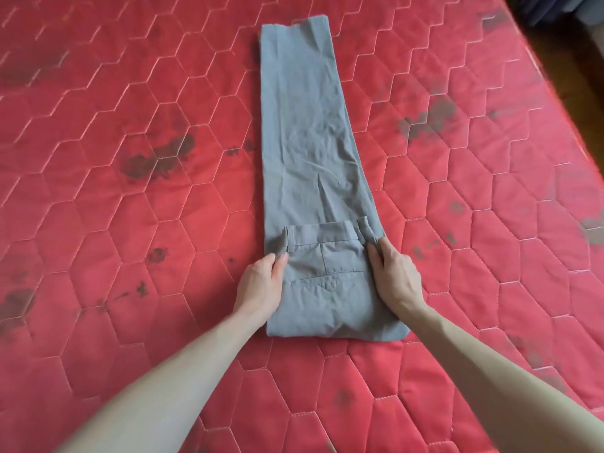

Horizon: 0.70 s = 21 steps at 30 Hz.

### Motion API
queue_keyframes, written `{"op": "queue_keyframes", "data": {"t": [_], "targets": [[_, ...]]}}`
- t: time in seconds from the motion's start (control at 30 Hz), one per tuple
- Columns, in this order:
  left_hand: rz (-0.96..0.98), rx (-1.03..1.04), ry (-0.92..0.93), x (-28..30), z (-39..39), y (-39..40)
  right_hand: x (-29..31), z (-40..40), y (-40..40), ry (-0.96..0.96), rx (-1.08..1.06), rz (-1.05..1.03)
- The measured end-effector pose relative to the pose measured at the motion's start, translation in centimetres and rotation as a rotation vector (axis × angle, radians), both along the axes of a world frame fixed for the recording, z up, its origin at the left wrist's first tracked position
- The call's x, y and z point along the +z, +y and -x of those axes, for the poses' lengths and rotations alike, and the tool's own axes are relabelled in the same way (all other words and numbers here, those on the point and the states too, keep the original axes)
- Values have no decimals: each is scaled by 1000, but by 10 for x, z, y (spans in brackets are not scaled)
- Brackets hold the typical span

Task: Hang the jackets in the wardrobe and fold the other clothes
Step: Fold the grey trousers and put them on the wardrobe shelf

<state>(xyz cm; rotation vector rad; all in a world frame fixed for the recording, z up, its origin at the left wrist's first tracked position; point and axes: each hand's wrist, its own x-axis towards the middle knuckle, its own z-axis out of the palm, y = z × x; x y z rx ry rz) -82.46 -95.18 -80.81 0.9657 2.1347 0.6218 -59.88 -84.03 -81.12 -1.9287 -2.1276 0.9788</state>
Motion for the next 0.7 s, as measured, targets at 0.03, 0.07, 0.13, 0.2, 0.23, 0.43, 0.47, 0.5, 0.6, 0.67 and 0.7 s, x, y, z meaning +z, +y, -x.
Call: {"op": "queue_keyframes", "data": {"t": [0.03, 0.07, 0.13, 0.2, 0.23, 0.43, 0.47, 0.5, 0.6, 0.67, 0.7], "targets": [[37, 11, 15, -1, -1, -2, -2, 1, -2, -24, 10, -11], [73, 35, 29, -1, -3, -4, -2, 1, -3, -34, 10, -22], [114, 98, 101, 5, -5, -8, 0, 2, -3, -27, -33, -44], [72, 148, 208, 14, -9, -12, 3, -1, -7, 13, -50, -127], [34, 155, 214, 19, -14, -15, 6, -3, -11, 34, -16, -199], [29, 198, 79, 15, -40, -44, 6, -8, -50, 27, 527, -398], [-17, 218, 112, 10, -40, -47, 2, -7, -55, -10, 609, -404], [-55, 228, 146, 6, -39, -49, -3, -7, -56, -49, 650, -393], [-87, 202, 243, -2, -37, -46, -19, -4, -53, -141, 595, -325], [-59, 156, 308, -8, -39, -43, -29, -1, -53, -200, 583, -322], [-46, 139, 352, -8, -40, -42, -33, 0, -54, -219, 588, -328]]}}
